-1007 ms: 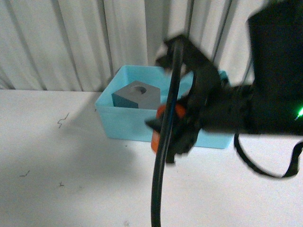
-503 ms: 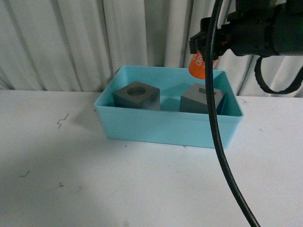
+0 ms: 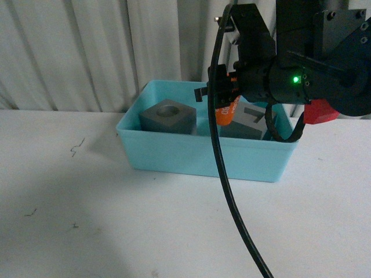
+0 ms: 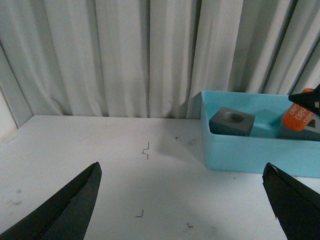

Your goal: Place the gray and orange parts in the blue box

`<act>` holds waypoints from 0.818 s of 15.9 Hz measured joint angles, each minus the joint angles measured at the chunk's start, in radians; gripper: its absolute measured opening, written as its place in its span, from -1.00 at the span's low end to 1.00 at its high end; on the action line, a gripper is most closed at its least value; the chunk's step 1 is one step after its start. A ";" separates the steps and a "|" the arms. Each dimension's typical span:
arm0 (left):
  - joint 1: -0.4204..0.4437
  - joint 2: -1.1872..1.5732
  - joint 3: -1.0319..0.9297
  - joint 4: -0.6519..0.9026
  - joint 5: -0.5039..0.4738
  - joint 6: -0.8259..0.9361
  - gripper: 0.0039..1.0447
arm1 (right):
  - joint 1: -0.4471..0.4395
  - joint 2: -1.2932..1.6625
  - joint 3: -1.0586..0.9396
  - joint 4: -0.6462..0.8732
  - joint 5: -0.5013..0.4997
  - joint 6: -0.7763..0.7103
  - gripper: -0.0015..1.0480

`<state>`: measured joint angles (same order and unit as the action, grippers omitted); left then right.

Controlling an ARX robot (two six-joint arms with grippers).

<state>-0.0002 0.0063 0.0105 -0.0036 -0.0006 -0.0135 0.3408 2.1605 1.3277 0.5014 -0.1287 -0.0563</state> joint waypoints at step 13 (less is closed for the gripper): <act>0.000 0.000 0.000 0.000 0.000 0.000 0.88 | 0.013 0.164 0.163 -0.091 0.035 0.008 -0.13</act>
<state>-0.0002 0.0063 0.0105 -0.0036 -0.0006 -0.0135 0.3542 2.3245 1.4902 0.4107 -0.0940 -0.0479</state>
